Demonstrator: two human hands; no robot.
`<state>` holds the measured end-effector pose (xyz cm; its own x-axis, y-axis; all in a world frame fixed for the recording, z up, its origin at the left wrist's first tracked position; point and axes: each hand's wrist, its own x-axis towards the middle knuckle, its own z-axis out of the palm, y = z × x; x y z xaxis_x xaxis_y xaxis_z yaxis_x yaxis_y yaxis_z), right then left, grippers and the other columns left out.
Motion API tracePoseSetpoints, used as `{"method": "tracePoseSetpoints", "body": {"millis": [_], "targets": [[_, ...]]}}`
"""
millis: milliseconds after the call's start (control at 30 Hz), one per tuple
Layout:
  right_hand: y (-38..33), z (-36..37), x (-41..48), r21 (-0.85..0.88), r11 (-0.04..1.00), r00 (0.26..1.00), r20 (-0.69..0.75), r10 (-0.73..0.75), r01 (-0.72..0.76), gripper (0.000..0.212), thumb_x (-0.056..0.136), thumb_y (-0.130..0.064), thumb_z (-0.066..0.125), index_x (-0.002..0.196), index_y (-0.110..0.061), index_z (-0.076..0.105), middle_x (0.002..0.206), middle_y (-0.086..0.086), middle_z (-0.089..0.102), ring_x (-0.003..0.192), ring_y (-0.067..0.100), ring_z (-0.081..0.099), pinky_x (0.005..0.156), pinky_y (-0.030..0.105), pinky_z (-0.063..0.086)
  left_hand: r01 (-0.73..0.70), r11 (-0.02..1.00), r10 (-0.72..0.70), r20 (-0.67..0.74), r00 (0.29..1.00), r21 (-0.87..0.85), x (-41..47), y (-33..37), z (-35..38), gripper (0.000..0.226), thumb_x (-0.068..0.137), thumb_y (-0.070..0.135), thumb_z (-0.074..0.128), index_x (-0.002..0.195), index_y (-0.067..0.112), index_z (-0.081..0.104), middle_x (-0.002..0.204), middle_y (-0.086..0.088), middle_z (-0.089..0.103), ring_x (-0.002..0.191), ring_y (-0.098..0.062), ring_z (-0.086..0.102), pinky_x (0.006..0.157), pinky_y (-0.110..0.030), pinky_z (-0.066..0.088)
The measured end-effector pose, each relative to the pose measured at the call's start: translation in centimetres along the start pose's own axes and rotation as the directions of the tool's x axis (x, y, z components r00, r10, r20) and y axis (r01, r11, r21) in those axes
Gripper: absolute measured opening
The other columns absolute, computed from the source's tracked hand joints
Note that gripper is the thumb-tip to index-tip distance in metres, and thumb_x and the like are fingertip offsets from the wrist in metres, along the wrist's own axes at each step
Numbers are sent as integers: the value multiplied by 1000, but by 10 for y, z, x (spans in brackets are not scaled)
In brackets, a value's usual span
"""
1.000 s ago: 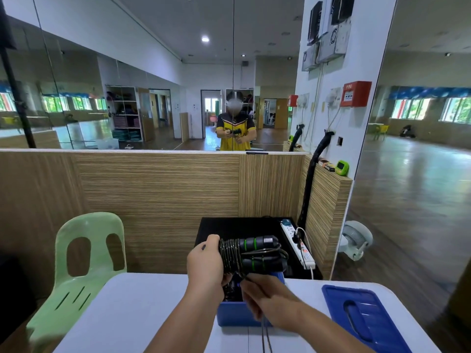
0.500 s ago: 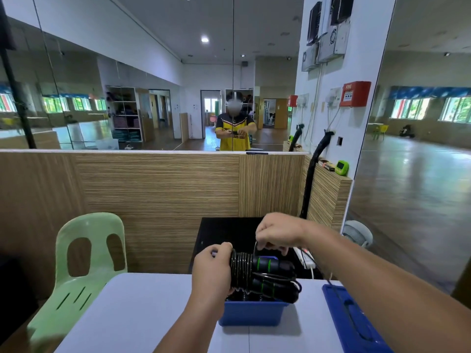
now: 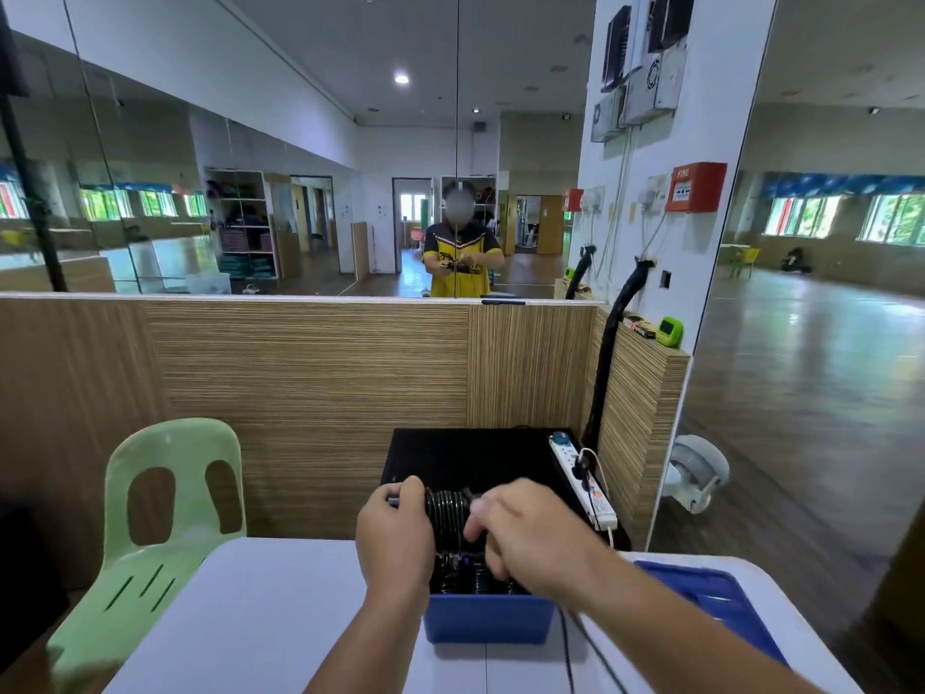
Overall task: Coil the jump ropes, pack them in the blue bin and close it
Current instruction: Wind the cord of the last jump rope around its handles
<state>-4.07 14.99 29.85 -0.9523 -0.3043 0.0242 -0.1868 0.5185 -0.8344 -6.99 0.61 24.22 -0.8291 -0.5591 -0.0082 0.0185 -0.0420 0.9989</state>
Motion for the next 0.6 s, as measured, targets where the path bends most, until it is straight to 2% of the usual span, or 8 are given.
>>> {"method": "tracePoseSetpoints", "body": {"millis": [133,267,367,467,600], "targets": [[24,37,-23,135,988,995,-80,-59,70,30,104,-17,42,87,-5,64,54,5,61,44,5,50,54,18,41,47,997,-48,-24,999,-60,-4,3,4,34,92,26,57,62,14,47,55,-1,44,57,-23,40,58,-39,36],[43,57,-34,302,953,995,-95,-10,39,33,108,-21,40,88,-5,60,53,3,54,44,10,46,46,21,40,92,988,-89,27,996,-120,-11,7,7,35,95,23,53,66,13,35,57,-3,34,53,-20,30,52,-34,30],[53,55,-33,410,912,999,-25,23,-11,32,108,-23,42,86,-10,62,57,3,53,49,15,48,48,27,44,135,982,-128,56,990,-132,-10,7,7,34,95,25,53,69,14,34,62,-6,32,58,-22,30,53,-35,29],[65,48,-23,401,913,995,82,50,-79,28,105,-23,46,86,-11,62,58,2,53,50,14,48,53,29,45,151,977,-141,78,987,-150,-9,6,7,27,94,28,53,76,13,40,73,-9,36,69,-26,32,60,-40,31],[75,35,-7,363,927,986,160,36,-92,28,98,-30,49,84,-11,64,59,5,55,51,18,49,53,30,41,177,967,-158,112,981,-185,-10,7,8,20,93,27,53,79,16,45,78,-7,41,74,-27,33,59,-39,31]]}}
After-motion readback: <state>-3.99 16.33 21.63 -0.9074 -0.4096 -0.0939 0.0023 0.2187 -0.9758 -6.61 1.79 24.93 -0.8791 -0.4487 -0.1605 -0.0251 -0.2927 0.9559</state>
